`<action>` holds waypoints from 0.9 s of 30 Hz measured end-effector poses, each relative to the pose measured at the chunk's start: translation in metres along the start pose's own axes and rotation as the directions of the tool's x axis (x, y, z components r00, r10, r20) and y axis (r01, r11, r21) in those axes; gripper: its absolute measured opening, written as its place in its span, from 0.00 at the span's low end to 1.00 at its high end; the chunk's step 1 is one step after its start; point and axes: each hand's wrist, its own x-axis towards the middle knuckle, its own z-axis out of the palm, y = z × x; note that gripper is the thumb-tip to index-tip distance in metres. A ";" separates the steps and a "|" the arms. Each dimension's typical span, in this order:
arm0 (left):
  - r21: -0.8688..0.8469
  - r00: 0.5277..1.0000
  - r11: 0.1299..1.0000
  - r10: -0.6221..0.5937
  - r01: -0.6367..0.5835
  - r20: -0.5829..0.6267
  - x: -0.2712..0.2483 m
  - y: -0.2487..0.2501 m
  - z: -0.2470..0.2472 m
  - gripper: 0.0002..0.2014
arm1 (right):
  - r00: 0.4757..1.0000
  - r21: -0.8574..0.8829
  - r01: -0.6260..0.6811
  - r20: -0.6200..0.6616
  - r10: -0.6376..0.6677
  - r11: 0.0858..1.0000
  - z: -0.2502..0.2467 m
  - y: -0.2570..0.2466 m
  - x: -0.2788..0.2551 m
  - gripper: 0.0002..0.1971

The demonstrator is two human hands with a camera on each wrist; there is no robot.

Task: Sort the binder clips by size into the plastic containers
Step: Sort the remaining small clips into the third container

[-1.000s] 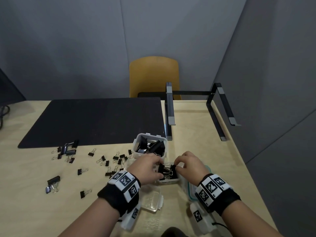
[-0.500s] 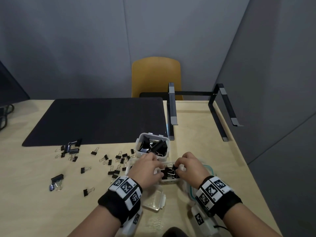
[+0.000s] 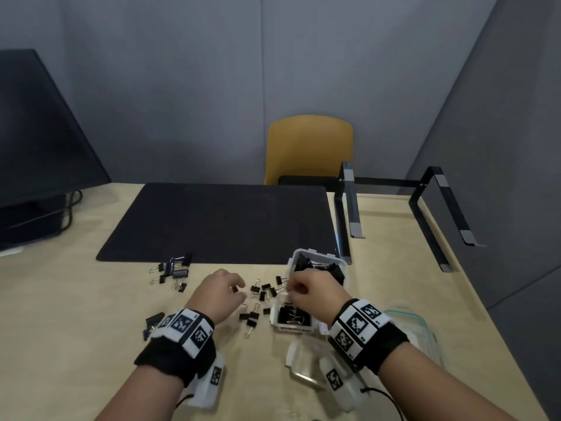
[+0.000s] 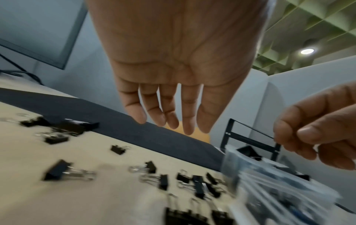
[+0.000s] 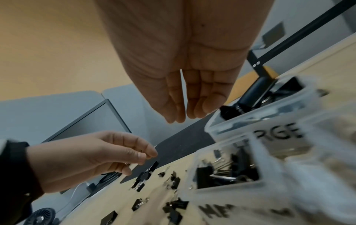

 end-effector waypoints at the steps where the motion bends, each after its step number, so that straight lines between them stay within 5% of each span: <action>1: 0.004 1.000 1.000 -0.023 0.023 0.001 0.001 -0.012 -0.005 0.09 | 1.000 -0.002 0.007 0.012 -0.007 1.000 0.005 -0.009 0.006 0.08; 9: 0.043 0.981 0.980 -0.192 0.192 -0.013 0.020 -0.100 -0.042 0.10 | 0.994 -0.031 -0.004 0.109 0.008 1.000 0.061 -0.058 0.062 0.10; 13: 0.063 0.976 0.974 -0.219 0.218 0.005 0.036 -0.132 -0.051 0.17 | 0.989 -0.031 -0.022 0.146 0.027 0.999 0.088 -0.076 0.086 0.11; 17: 0.089 0.976 0.972 -0.219 0.217 0.012 0.053 -0.148 -0.055 0.24 | 0.985 -0.008 -0.051 0.167 0.052 0.999 0.108 -0.090 0.106 0.14; 27: 0.106 0.981 0.975 -0.194 0.195 -0.028 0.077 -0.156 -0.047 0.18 | 0.986 -0.021 -0.059 0.157 0.061 0.998 0.139 -0.115 0.145 0.21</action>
